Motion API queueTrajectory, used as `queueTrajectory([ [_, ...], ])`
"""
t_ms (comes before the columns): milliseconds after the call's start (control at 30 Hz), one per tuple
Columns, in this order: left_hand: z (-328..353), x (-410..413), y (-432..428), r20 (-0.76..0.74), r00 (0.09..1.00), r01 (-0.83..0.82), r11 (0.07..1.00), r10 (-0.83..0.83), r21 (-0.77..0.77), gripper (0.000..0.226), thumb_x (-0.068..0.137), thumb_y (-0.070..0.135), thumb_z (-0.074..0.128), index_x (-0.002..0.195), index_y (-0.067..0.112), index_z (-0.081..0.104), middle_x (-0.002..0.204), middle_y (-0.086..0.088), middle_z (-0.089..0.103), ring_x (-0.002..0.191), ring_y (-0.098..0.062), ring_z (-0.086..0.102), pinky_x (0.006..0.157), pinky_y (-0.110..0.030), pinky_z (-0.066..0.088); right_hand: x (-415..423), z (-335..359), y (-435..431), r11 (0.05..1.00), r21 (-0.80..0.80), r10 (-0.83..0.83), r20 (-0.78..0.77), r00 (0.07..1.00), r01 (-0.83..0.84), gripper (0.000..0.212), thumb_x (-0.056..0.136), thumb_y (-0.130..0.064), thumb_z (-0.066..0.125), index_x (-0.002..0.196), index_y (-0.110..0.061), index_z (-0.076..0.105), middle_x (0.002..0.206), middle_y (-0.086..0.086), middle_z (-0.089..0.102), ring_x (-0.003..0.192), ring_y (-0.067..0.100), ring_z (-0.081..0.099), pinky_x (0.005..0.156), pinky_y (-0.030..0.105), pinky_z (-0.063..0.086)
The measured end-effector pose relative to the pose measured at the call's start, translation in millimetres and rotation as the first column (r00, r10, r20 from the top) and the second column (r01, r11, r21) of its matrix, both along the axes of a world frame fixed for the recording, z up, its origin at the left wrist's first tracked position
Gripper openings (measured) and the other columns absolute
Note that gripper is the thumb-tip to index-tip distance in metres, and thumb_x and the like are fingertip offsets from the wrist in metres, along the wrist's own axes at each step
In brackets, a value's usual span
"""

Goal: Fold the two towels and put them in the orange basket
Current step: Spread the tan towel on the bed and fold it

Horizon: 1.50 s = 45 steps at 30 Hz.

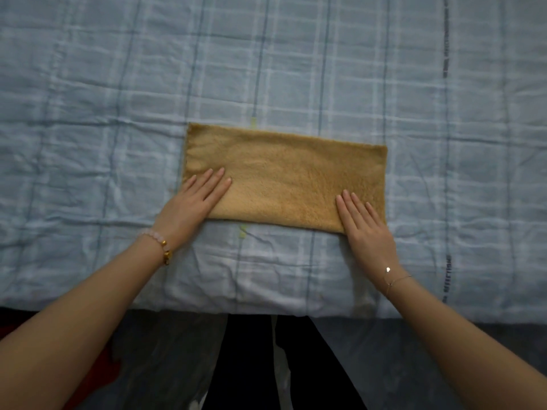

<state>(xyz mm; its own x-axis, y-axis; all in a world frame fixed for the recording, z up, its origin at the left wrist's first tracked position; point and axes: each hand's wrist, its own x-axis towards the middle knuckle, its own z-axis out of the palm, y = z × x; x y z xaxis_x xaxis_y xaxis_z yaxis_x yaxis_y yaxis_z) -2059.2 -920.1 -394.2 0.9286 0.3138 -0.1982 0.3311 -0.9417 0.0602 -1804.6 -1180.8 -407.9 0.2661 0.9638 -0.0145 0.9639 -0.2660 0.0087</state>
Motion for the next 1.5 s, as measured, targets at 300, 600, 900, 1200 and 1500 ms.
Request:
queueTrajectory([
  [300, -6, -27, -28, 0.114, 0.975, -0.147, 0.941, 0.189, -0.305, 0.083, 0.065, -0.015, 0.047, 0.143, 0.008, 0.03, 0.148, -0.012, 0.032, 0.136, -0.019, 0.028, 0.113, -0.015, 0.003, 18, 10, -38, 1.0, 0.001, 0.024, -0.135, 0.991, -0.024, 0.052, 0.085, -0.005, 0.036, 0.135, -0.006, 0.047, 0.14, 0.009, 0.05, 0.127, 0.025, 0.05, 0.103, 0.037, 0.034],
  [600, 34, -25, 0, 0.108, 0.595, -0.464, 0.45, 0.796, -0.763, 0.032, 0.087, -0.005, 0.055, 0.088, 0.027, 0.063, 0.079, 0.024, 0.067, 0.078, 0.023, 0.055, 0.076, 0.0, 0.041, 54, 40, -22, 0.876, 0.093, -0.305, -0.653, 0.693, 0.472, 0.033, 0.075, -0.027, 0.047, 0.096, -0.012, 0.068, 0.084, -0.003, 0.068, 0.076, 0.006, 0.059, 0.069, 0.013, 0.04],
  [900, 21, 28, 25, 0.068, 0.316, -0.545, 0.24, 0.946, -0.803, 0.028, 0.096, 0.01, 0.043, 0.074, 0.026, 0.048, 0.066, 0.008, 0.052, 0.05, 0.012, 0.047, 0.053, -0.007, 0.035, 75, 35, 37, 0.694, 0.046, -0.406, -0.799, 0.443, 0.718, 0.013, 0.091, -0.008, 0.045, 0.082, -0.015, 0.051, 0.068, -0.01, 0.046, 0.058, -0.003, 0.043, 0.054, 0.011, 0.032],
  [1200, 13, 52, 33, 0.117, 0.263, -0.709, 0.274, 0.958, -0.65, 0.014, 0.096, 0.017, 0.039, 0.087, 0.012, 0.048, 0.083, -0.022, 0.056, 0.078, -0.031, 0.052, 0.069, -0.037, 0.036, 83, 29, 71, 0.677, 0.077, -0.479, -0.709, 0.517, 0.732, 0.023, 0.098, -0.015, 0.037, 0.104, -0.005, 0.057, 0.084, -0.002, 0.053, 0.08, 0.014, 0.047, 0.07, 0.028, 0.033],
  [1500, 15, 61, 31, 0.15, 0.265, -0.878, 0.303, 0.952, -0.371, 0.026, 0.09, 0.025, 0.047, 0.107, 0.007, 0.055, 0.108, -0.015, 0.061, 0.102, -0.035, 0.054, 0.08, -0.038, 0.04, 87, 15, 95, 0.589, -0.012, -0.729, -0.439, 0.525, 0.808, 0.038, 0.096, -0.032, 0.041, 0.131, -0.018, 0.046, 0.12, 0.013, 0.059, 0.108, 0.035, 0.055, 0.086, 0.043, 0.041],
])
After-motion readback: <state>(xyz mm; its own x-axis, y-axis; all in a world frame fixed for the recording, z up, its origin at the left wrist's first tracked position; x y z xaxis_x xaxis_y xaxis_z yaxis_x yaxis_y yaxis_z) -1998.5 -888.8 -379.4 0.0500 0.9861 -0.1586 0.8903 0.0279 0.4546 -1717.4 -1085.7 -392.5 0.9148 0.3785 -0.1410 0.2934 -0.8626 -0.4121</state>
